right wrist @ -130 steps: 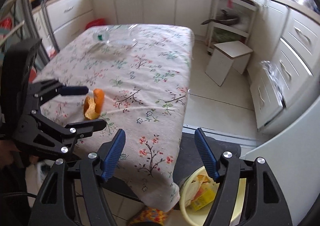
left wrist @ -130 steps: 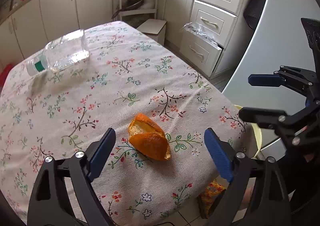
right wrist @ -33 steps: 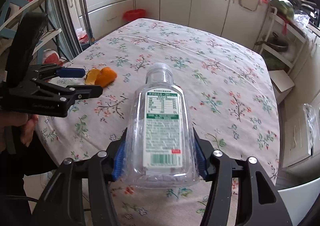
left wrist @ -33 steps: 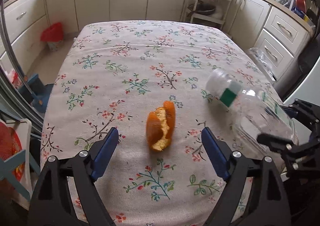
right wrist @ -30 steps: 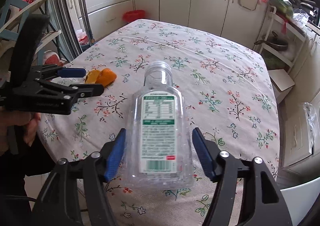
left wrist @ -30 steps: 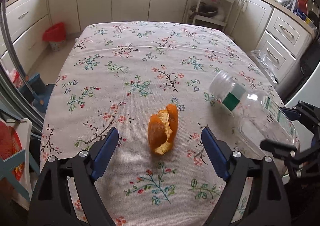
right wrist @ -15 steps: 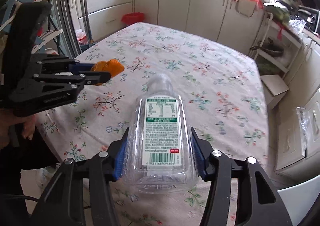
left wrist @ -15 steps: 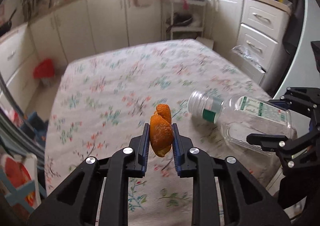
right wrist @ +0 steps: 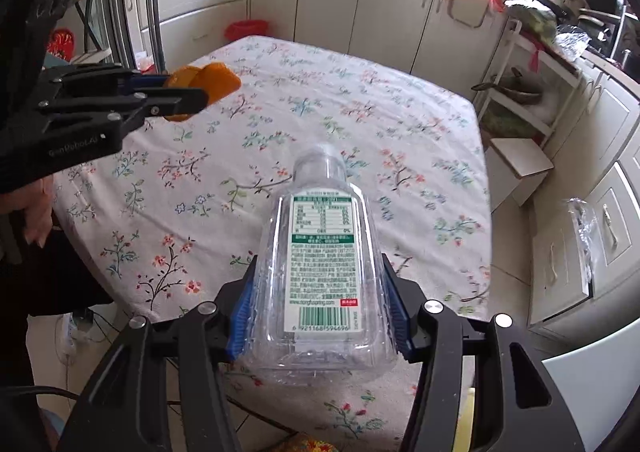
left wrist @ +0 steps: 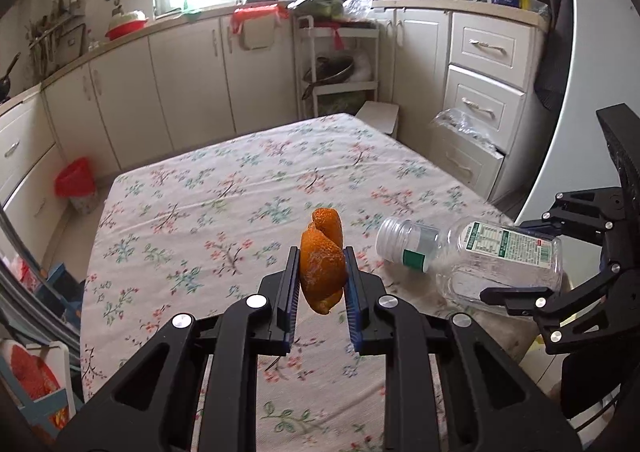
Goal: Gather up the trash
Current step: 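Carry the bottle and small peel to the bucket and open both tools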
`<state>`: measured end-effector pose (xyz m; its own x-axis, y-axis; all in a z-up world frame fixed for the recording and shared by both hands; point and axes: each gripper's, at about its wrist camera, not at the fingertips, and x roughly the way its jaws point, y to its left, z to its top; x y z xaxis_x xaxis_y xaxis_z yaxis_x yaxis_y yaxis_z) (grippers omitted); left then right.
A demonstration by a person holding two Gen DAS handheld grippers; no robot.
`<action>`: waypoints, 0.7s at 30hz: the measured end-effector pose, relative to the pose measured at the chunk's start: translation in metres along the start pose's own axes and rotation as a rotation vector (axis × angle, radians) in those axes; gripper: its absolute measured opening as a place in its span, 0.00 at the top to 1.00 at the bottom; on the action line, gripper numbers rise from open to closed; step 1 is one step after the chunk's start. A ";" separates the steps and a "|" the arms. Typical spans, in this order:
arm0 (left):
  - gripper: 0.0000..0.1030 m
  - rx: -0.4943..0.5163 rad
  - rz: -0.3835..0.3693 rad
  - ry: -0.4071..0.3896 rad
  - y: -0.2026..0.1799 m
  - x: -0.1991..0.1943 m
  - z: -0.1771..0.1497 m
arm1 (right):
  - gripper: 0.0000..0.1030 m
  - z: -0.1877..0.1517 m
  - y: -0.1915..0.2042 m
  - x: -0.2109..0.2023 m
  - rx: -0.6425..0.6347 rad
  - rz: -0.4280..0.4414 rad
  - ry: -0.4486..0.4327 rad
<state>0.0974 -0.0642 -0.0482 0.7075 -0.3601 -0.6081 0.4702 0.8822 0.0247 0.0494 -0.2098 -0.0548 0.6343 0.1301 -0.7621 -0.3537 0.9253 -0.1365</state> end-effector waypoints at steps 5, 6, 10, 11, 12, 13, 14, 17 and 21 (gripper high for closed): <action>0.82 -0.008 -0.043 -0.032 -0.011 0.000 0.009 | 0.47 -0.005 -0.007 -0.021 -0.047 -0.103 -0.067; 0.82 -0.006 -0.048 -0.035 -0.014 0.001 0.011 | 0.47 -0.007 -0.009 -0.024 -0.053 -0.126 -0.077; 0.82 0.011 -0.071 -0.049 -0.030 0.004 0.017 | 0.47 -0.015 -0.019 -0.033 -0.073 -0.197 -0.097; 0.82 0.018 -0.076 -0.053 -0.035 0.005 0.018 | 0.47 -0.016 -0.022 -0.035 -0.072 -0.211 -0.100; 0.82 0.022 -0.081 -0.054 -0.038 0.006 0.020 | 0.47 -0.018 -0.025 -0.037 -0.069 -0.222 -0.102; 0.82 0.026 -0.087 -0.054 -0.042 0.007 0.021 | 0.47 -0.019 -0.028 -0.038 -0.065 -0.233 -0.105; 0.82 0.033 -0.094 -0.055 -0.048 0.009 0.022 | 0.47 -0.022 -0.034 -0.041 -0.058 -0.251 -0.108; 0.82 0.045 -0.112 -0.051 -0.059 0.013 0.024 | 0.47 -0.029 -0.049 -0.047 -0.032 -0.287 -0.105; 0.82 0.068 -0.145 -0.045 -0.078 0.018 0.025 | 0.47 -0.041 -0.071 -0.057 0.025 -0.331 -0.099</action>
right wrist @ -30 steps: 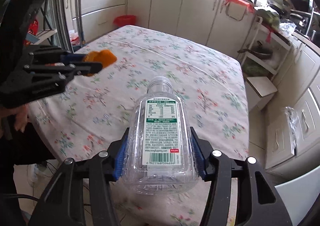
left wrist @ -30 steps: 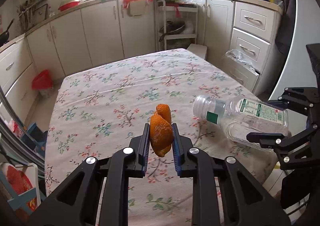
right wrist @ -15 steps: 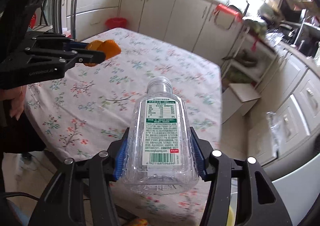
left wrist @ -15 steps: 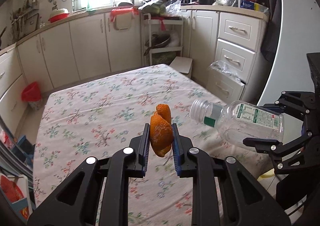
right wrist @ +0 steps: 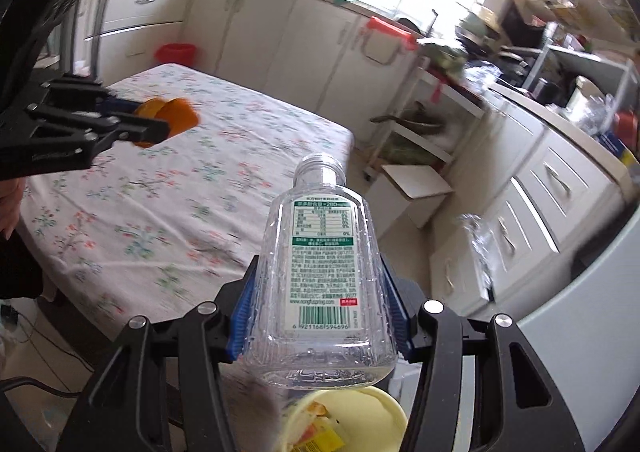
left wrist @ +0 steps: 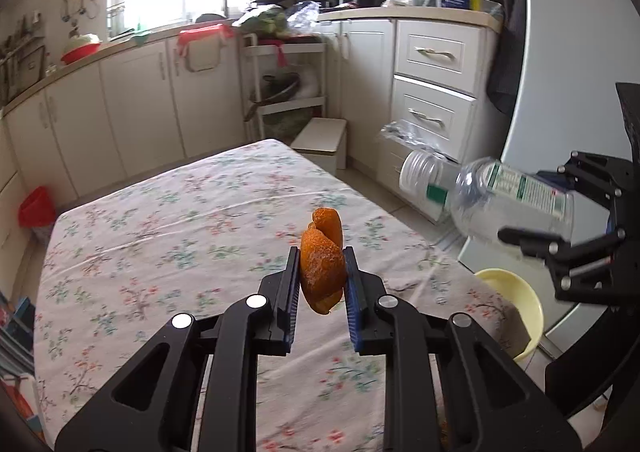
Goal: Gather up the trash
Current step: 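Carry the bottle and small peel to the bucket and open both tools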
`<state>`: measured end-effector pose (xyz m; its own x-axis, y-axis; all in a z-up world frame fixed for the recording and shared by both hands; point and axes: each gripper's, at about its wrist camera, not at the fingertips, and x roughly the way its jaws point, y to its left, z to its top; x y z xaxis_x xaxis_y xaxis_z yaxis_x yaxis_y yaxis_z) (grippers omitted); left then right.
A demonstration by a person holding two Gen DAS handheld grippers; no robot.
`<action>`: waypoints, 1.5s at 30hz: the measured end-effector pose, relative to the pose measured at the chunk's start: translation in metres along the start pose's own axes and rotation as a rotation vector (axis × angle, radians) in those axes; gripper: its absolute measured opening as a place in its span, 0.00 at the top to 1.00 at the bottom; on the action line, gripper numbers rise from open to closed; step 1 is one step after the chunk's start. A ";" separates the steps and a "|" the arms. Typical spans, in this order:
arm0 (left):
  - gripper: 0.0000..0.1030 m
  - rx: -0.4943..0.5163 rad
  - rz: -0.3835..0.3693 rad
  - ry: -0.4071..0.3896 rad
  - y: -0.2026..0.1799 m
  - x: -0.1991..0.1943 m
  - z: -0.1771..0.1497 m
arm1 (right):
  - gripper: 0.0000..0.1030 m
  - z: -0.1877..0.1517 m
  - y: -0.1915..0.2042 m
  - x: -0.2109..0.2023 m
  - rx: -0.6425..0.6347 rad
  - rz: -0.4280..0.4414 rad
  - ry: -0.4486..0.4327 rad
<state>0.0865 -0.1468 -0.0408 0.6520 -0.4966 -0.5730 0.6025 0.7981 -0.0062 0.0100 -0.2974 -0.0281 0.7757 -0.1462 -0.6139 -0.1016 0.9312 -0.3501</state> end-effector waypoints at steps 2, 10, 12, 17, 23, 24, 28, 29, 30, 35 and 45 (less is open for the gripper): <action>0.82 0.005 -0.019 0.004 -0.008 0.004 0.000 | 0.47 -0.009 -0.015 0.000 0.033 -0.022 0.020; 0.82 0.034 -0.101 0.006 -0.050 0.015 0.010 | 0.47 -0.057 -0.051 0.018 0.104 -0.078 0.152; 0.82 0.043 -0.120 0.006 -0.062 0.018 0.012 | 0.47 -0.068 -0.056 0.022 0.106 -0.089 0.181; 0.82 0.056 -0.162 0.018 -0.087 0.025 0.014 | 0.47 -0.088 -0.067 0.031 0.117 -0.105 0.230; 0.82 0.069 -0.193 0.027 -0.110 0.030 0.016 | 0.47 -0.101 -0.076 0.039 0.130 -0.107 0.268; 0.82 0.068 -0.197 0.027 -0.113 0.030 0.016 | 0.47 -0.102 -0.077 0.040 0.131 -0.106 0.271; 0.82 0.065 -0.210 0.029 -0.124 0.031 0.020 | 0.47 -0.110 -0.078 0.046 0.130 -0.094 0.330; 0.82 0.065 -0.214 0.030 -0.127 0.031 0.021 | 0.46 -0.114 -0.077 0.050 0.121 -0.099 0.358; 0.82 0.065 -0.218 0.031 -0.129 0.032 0.021 | 0.43 -0.117 -0.076 0.052 0.107 -0.107 0.374; 0.82 0.067 -0.235 0.036 -0.144 0.034 0.021 | 0.36 -0.116 -0.082 0.039 0.117 -0.138 0.346; 0.82 0.077 -0.271 0.062 -0.171 0.044 0.025 | 0.27 -0.117 -0.122 -0.025 0.425 -0.100 0.193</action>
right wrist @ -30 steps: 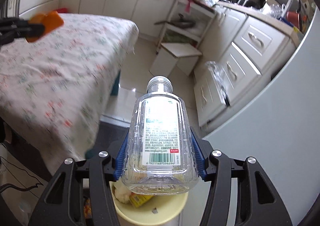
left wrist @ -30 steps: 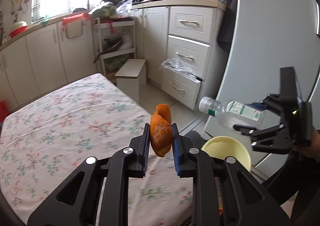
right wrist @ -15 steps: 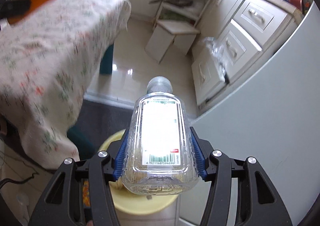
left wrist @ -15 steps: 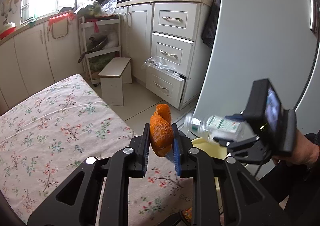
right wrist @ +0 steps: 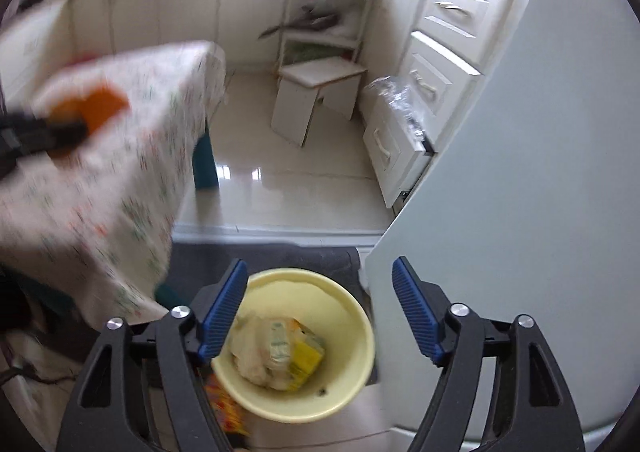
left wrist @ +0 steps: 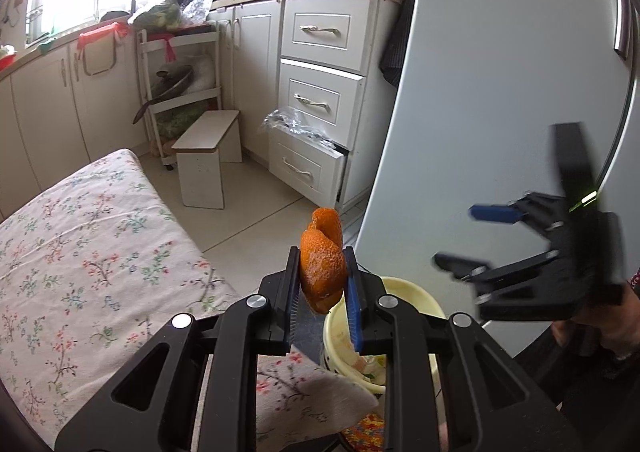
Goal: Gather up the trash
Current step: 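Carry the bottle and small peel to the bucket and open both tools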
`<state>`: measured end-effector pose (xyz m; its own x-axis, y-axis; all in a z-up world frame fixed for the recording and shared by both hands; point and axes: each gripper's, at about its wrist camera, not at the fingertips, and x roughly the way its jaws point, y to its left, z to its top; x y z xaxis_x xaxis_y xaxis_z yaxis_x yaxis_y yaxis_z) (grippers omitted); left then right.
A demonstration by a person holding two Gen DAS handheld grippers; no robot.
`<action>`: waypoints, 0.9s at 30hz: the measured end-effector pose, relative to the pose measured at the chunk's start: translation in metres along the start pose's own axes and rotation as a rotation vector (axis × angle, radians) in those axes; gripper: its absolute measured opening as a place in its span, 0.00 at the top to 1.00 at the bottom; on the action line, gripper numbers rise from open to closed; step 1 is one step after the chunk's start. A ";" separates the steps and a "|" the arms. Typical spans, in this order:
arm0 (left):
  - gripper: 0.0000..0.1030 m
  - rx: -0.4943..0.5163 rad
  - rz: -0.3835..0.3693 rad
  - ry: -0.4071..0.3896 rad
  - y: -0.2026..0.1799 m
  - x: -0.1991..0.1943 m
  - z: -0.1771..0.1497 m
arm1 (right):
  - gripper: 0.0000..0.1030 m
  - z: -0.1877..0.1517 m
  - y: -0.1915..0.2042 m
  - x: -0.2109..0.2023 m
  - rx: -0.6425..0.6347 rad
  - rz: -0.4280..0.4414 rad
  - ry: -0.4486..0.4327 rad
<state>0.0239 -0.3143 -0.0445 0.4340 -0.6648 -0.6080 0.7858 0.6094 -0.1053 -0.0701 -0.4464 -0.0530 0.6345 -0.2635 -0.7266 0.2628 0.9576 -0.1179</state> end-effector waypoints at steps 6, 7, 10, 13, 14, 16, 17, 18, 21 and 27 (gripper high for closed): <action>0.82 0.001 -0.022 0.029 -0.008 0.015 0.001 | 0.24 -0.022 -0.009 -0.054 0.104 0.025 -0.110; 0.82 0.003 -0.024 0.035 -0.010 0.018 0.001 | 0.24 -0.027 -0.008 -0.058 0.105 0.030 -0.114; 0.82 0.003 -0.035 0.052 -0.015 0.028 0.001 | 0.24 -0.041 0.002 -0.070 0.089 0.036 -0.114; 0.82 0.005 -0.050 0.069 -0.021 0.038 0.002 | 0.19 -0.051 0.014 -0.080 0.058 0.027 -0.134; 0.82 0.006 -0.055 0.076 -0.023 0.041 0.002 | 0.19 -0.053 0.020 -0.084 0.042 0.023 -0.140; 0.82 0.009 -0.066 0.095 -0.028 0.051 0.002 | 0.18 -0.059 0.032 -0.089 0.019 0.044 -0.143; 0.82 0.012 -0.069 0.103 -0.030 0.056 0.003 | 0.18 -0.061 0.036 -0.091 0.006 0.054 -0.141; 0.82 0.019 -0.074 0.114 -0.034 0.061 0.004 | 0.18 -0.063 0.039 -0.092 -0.006 0.060 -0.138; 0.82 0.042 -0.083 0.138 -0.043 0.073 0.006 | 0.18 -0.068 0.051 -0.091 -0.053 0.071 -0.131; 0.82 0.069 -0.098 0.164 -0.058 0.090 0.013 | 0.18 -0.068 0.050 -0.086 -0.055 0.072 -0.123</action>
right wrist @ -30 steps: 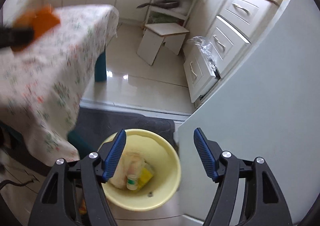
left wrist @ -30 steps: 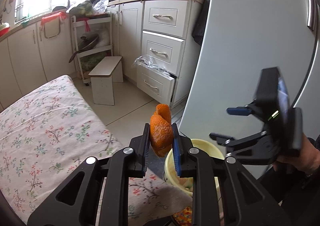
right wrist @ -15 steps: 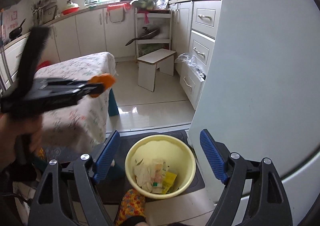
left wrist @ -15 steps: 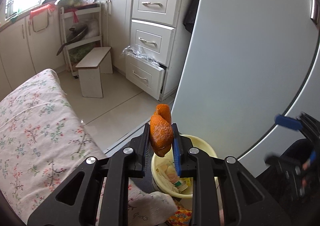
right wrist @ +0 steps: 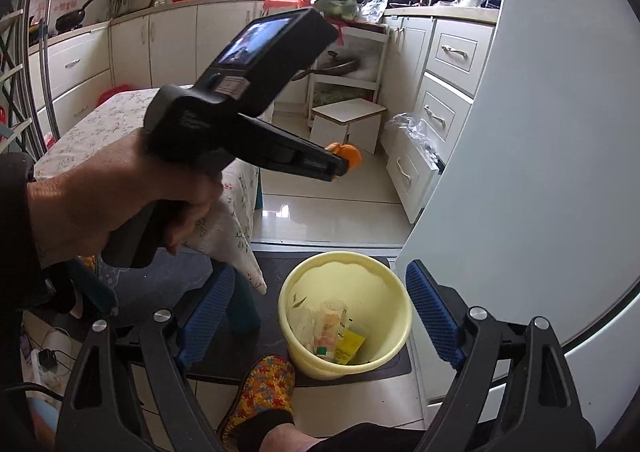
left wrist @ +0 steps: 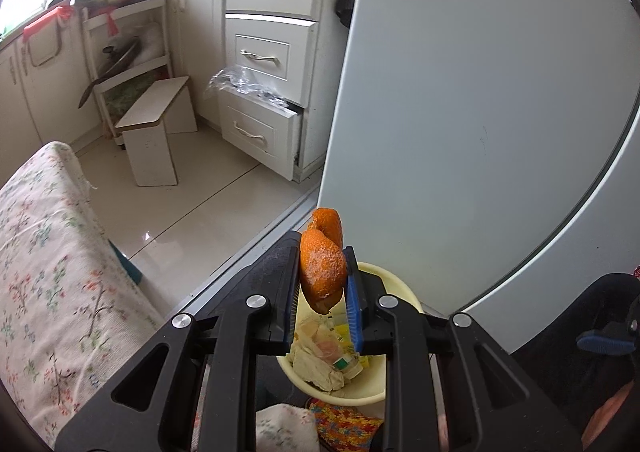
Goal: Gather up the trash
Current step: 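Carry the bottle and small peel to the bucket and open both tools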
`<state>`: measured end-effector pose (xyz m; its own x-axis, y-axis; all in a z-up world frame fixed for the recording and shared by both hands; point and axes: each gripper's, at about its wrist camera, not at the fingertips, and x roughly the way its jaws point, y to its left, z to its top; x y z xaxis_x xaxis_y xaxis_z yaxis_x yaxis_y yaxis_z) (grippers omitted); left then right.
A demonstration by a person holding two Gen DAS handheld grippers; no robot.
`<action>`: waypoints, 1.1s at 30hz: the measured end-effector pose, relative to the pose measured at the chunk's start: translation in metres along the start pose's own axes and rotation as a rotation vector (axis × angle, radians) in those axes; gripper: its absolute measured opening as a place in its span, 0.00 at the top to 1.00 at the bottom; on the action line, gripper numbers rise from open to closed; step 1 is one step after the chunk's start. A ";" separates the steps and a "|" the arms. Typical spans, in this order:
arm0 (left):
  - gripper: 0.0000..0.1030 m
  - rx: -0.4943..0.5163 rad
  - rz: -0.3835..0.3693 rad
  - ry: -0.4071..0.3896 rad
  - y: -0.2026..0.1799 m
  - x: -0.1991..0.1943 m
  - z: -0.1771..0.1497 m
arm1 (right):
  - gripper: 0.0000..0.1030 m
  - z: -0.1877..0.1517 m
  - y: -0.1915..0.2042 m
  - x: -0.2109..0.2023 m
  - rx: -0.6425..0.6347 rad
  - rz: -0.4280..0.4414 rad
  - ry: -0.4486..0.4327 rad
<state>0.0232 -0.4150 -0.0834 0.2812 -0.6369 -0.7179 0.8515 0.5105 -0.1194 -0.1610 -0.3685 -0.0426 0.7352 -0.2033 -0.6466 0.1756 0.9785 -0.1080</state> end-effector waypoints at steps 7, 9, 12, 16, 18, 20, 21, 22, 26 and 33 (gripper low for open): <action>0.81 0.044 -0.010 0.056 -0.020 0.027 0.013 | 0.18 -0.007 0.007 -0.001 -0.018 0.000 0.001; 0.77 0.052 -0.008 0.081 -0.025 0.036 0.016 | 0.18 -0.007 0.006 0.000 -0.014 -0.001 0.002; 0.55 0.061 0.000 0.104 -0.029 0.045 0.020 | 0.18 -0.008 0.005 0.000 -0.010 -0.003 0.006; 0.40 0.076 0.008 0.112 -0.036 0.050 0.021 | 0.18 -0.008 0.004 0.001 -0.009 -0.001 0.010; 0.34 0.084 0.020 0.111 -0.038 0.052 0.022 | 0.19 -0.008 0.002 0.001 -0.003 0.001 0.009; 0.27 0.088 0.042 0.105 -0.039 0.050 0.022 | 0.18 -0.008 0.002 0.001 0.001 0.003 0.007; 0.22 0.089 0.056 0.100 -0.038 0.049 0.023 | 0.18 -0.007 0.001 0.001 0.001 0.004 0.006; 0.20 0.091 0.074 0.093 -0.038 0.047 0.022 | 0.18 -0.007 0.001 0.001 0.001 0.004 0.005; 0.11 0.091 0.175 0.064 -0.036 0.035 0.022 | 0.16 -0.008 0.002 0.001 -0.008 0.001 0.002; 0.08 0.050 0.397 -0.019 -0.027 -0.004 0.021 | 0.13 -0.007 0.002 0.000 -0.013 -0.017 0.000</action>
<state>0.0083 -0.4383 -0.0630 0.6003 -0.4065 -0.6888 0.6955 0.6905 0.1986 -0.1651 -0.3659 -0.0487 0.7322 -0.2203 -0.6445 0.1800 0.9752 -0.1289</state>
